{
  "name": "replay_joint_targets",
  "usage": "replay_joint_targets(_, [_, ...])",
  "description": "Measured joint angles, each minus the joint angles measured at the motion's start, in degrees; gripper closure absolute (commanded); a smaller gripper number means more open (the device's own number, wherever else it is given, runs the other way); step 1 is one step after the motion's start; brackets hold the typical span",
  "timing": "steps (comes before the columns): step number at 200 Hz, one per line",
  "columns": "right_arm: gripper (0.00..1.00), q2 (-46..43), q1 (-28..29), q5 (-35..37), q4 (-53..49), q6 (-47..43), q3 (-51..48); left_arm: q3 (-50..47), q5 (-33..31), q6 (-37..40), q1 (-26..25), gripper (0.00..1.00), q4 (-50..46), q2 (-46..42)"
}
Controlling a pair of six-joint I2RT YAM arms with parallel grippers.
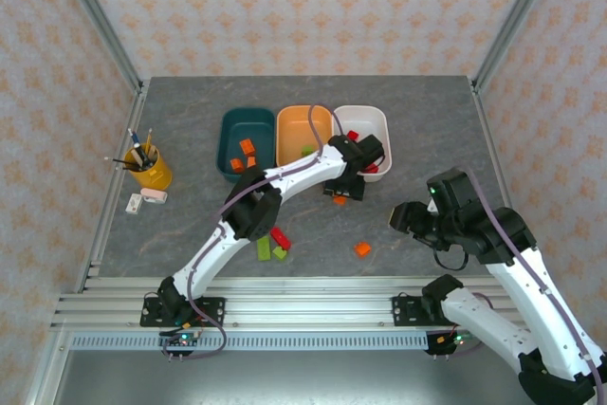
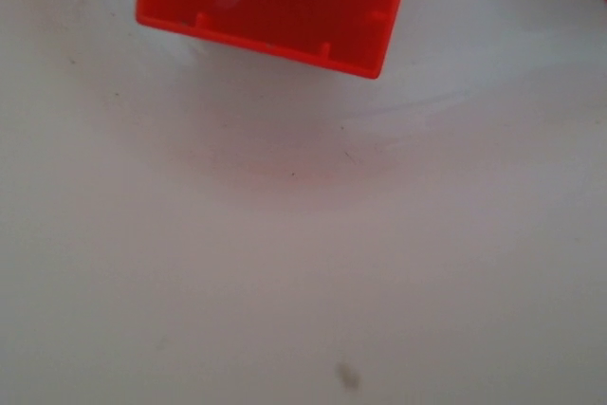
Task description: Sort the legos into containers by color
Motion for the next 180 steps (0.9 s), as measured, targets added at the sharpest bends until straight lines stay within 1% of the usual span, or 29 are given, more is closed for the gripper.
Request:
replay_joint_targets(20, [0.41, 0.0, 0.02, 0.0, -0.02, 0.15, -0.11, 0.35, -0.44, 0.13, 0.15, 0.58, -0.83, 0.22])
replay_joint_targets(41, [0.41, -0.02, 0.0, 0.0, -0.02, 0.17, -0.11, 0.55, -0.63, -0.07, 0.26, 0.64, -1.31, 0.33])
replay_joint_targets(74, [0.41, -0.02, 0.0, 0.02, 0.0, 0.2, -0.11, 0.7, -0.79, -0.04, 0.22, 0.69, -1.55, 0.33])
replay_joint_targets(130, [0.41, 0.0, 0.02, 0.02, 0.02, 0.37, -0.15, 0.5, -0.87, -0.04, 0.15, 0.69, -1.6, -0.02])
replay_joint_targets(180, [0.41, 0.15, 0.0, 0.02, 0.09, 0.35, -0.37, -4.04, -1.38, -0.09, -0.55, 0.69, -1.6, -3.89])
